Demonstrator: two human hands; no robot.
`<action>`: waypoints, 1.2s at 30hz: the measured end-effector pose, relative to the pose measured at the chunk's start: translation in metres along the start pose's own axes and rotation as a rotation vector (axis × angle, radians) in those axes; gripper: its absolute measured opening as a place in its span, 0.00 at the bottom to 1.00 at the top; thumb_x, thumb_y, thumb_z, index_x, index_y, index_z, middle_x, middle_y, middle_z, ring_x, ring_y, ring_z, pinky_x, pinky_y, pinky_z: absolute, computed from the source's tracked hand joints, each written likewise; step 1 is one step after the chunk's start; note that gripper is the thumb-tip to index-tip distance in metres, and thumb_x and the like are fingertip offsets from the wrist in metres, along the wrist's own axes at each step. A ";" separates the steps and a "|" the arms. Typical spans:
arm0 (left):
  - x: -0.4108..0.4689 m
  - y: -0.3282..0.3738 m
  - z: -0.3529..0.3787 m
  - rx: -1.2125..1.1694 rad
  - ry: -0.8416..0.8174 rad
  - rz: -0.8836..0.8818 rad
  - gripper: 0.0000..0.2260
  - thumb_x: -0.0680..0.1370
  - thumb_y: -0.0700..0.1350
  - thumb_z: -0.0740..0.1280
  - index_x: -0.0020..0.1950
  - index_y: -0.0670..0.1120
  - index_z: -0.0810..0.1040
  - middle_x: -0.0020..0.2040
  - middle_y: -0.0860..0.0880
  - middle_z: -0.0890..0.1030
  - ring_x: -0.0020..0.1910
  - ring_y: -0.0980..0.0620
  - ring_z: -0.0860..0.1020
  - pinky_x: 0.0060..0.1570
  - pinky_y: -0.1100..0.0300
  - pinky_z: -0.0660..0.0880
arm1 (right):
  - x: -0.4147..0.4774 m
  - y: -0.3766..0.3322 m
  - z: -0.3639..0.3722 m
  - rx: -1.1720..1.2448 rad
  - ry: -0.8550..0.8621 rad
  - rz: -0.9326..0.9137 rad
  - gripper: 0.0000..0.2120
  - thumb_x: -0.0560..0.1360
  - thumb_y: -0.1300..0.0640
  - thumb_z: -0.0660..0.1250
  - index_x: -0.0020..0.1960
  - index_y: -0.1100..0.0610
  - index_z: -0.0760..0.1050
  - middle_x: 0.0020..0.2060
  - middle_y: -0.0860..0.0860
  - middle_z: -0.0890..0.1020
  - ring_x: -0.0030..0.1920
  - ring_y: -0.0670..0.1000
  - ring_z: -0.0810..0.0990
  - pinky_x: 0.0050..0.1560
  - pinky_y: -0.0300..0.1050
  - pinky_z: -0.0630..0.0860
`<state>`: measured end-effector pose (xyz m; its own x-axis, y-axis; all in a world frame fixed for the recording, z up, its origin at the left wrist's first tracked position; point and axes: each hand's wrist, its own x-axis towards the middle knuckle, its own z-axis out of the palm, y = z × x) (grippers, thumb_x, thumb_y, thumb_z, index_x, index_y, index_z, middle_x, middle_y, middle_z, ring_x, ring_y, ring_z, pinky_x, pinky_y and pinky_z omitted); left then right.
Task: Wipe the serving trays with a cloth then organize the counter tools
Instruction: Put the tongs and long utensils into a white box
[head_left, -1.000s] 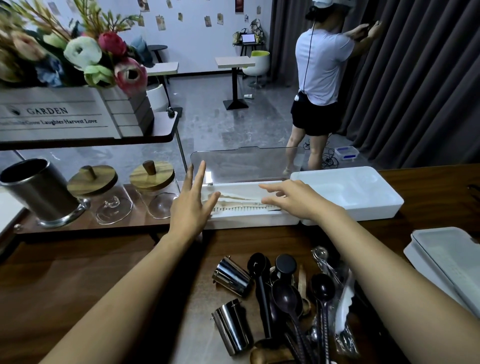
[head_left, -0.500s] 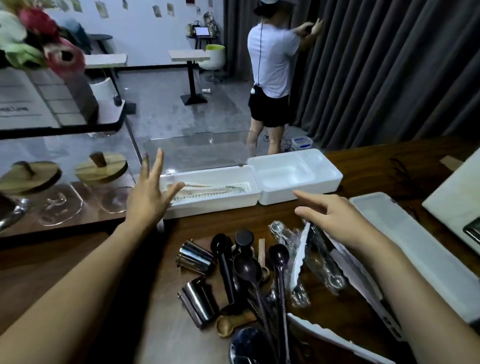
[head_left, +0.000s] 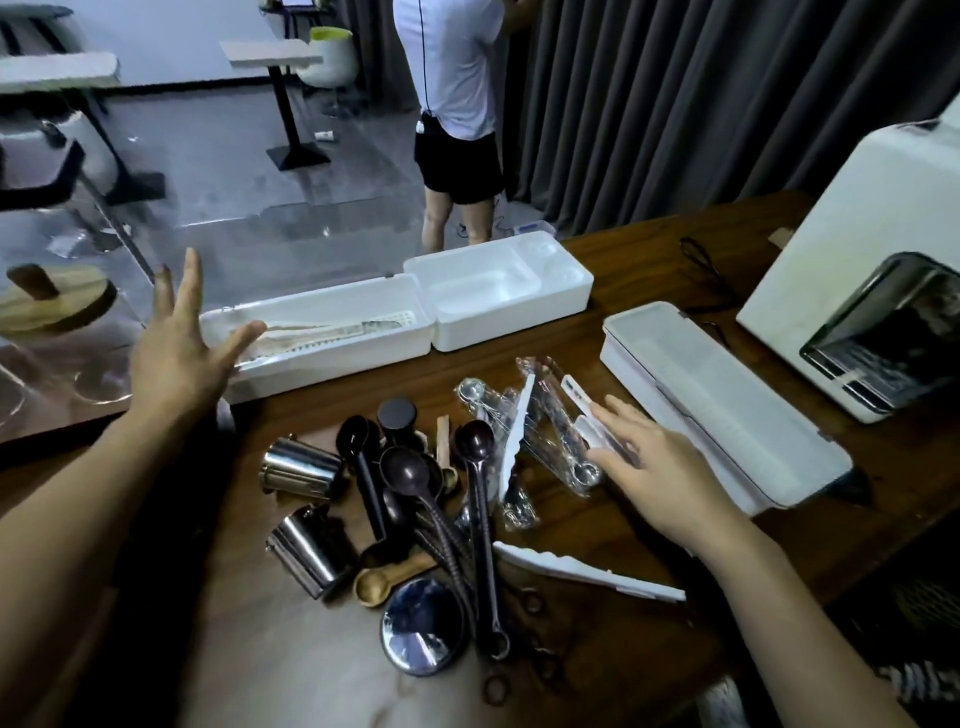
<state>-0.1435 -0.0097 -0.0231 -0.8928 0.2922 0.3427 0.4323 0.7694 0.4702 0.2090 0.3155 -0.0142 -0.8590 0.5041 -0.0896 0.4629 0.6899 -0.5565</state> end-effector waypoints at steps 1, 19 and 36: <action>0.002 -0.001 0.000 0.007 -0.001 -0.002 0.42 0.77 0.64 0.67 0.82 0.64 0.43 0.84 0.46 0.49 0.75 0.31 0.66 0.67 0.33 0.69 | 0.000 0.002 0.000 -0.006 -0.017 0.002 0.27 0.81 0.47 0.65 0.79 0.42 0.62 0.79 0.40 0.59 0.78 0.45 0.61 0.77 0.52 0.61; 0.007 -0.010 0.002 0.052 0.015 0.027 0.42 0.77 0.66 0.67 0.81 0.65 0.44 0.84 0.43 0.51 0.75 0.30 0.67 0.67 0.33 0.69 | -0.061 0.005 0.008 -0.052 -0.162 0.010 0.55 0.61 0.15 0.57 0.80 0.34 0.40 0.79 0.33 0.38 0.77 0.36 0.32 0.79 0.52 0.45; -0.001 0.000 -0.007 0.006 -0.017 0.038 0.41 0.78 0.64 0.67 0.83 0.60 0.47 0.84 0.43 0.48 0.71 0.28 0.70 0.66 0.34 0.70 | -0.083 -0.002 0.017 -0.110 -0.091 0.130 0.55 0.64 0.23 0.66 0.79 0.33 0.36 0.81 0.37 0.46 0.81 0.50 0.49 0.78 0.58 0.58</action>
<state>-0.1419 -0.0137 -0.0174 -0.8778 0.3306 0.3466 0.4651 0.7611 0.4520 0.2758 0.2631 -0.0201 -0.8042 0.5472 -0.2318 0.5882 0.6769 -0.4425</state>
